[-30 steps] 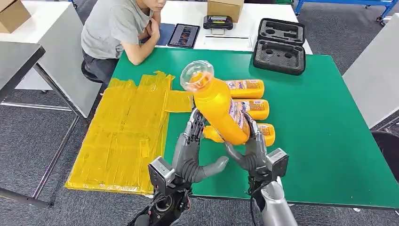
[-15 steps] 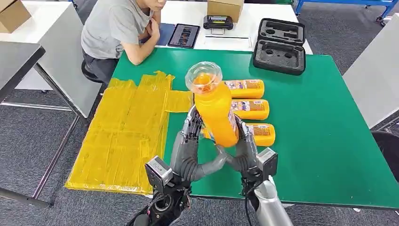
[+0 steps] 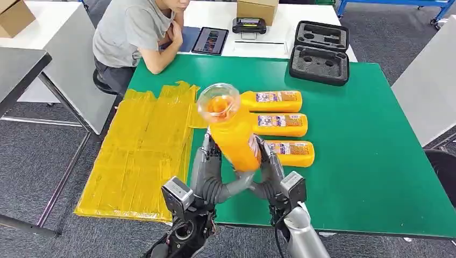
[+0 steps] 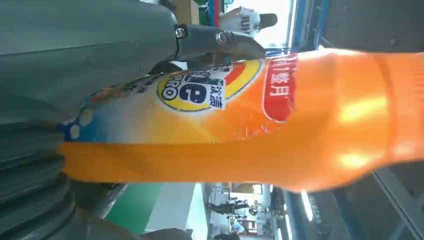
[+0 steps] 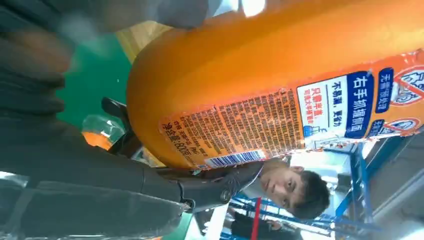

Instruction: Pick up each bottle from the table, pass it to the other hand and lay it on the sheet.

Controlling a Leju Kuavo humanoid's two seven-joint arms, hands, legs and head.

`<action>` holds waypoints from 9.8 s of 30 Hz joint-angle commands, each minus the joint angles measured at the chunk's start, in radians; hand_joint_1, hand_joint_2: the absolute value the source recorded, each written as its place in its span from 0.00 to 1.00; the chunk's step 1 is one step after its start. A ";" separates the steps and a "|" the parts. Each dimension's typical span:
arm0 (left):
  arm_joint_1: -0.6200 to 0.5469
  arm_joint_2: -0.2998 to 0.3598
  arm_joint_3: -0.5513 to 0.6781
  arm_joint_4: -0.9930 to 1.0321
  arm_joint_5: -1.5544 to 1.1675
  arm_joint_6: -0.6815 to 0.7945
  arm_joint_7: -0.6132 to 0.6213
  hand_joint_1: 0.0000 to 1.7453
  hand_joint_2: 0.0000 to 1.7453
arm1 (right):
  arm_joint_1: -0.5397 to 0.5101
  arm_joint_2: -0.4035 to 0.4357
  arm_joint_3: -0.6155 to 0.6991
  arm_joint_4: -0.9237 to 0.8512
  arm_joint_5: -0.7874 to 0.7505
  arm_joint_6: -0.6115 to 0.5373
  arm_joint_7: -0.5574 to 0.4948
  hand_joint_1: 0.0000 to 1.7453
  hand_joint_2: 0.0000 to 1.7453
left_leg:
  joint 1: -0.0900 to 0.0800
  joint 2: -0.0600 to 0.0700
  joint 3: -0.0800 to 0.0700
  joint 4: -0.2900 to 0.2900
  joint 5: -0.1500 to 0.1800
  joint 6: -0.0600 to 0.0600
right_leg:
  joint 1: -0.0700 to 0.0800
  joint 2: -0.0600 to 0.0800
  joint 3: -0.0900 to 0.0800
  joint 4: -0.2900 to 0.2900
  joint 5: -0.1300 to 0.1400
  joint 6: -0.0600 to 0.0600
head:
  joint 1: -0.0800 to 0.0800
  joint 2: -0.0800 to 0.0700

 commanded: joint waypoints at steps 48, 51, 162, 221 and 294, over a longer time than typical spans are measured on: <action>-0.018 0.048 0.007 -0.039 -0.011 0.008 0.005 0.00 1.00 | -0.021 0.025 -0.036 0.038 -0.055 0.127 -0.003 1.00 1.00 | 0.001 0.003 0.005 -0.001 -0.002 -0.002 | 0.001 0.003 0.004 -0.001 -0.001 -0.002 | 0.000 0.000; -0.018 0.047 0.007 -0.035 -0.009 0.009 0.005 0.00 1.00 | -0.030 0.023 -0.037 0.042 -0.054 0.130 -0.003 1.00 1.00 | 0.001 0.002 0.003 -0.001 -0.001 -0.002 | 0.001 0.002 0.003 -0.001 0.000 -0.002 | 0.000 0.000; -0.195 0.102 0.521 0.498 -1.535 0.435 0.531 1.00 1.00 | 0.180 -0.013 -0.087 -0.164 0.055 -0.023 0.025 0.00 0.00 | 0.001 0.002 0.004 -0.001 -0.001 -0.002 | 0.001 0.002 0.003 -0.001 -0.001 -0.002 | 0.000 0.000; -0.397 0.150 0.408 0.917 -1.569 0.359 0.693 1.00 1.00 | 0.129 0.000 -0.092 -0.039 0.059 -0.009 0.000 0.00 0.00 | 0.002 0.001 0.002 0.000 0.000 -0.002 | 0.001 0.001 0.002 0.000 -0.001 -0.002 | 0.000 0.000; -0.467 0.124 0.442 1.019 -1.457 0.154 0.505 0.95 1.00 | 0.075 -0.009 -0.078 0.031 0.041 -0.030 -0.003 0.00 0.00 | 0.002 0.002 0.002 0.000 -0.001 -0.002 | 0.001 0.002 0.002 0.000 -0.001 -0.002 | 0.000 0.000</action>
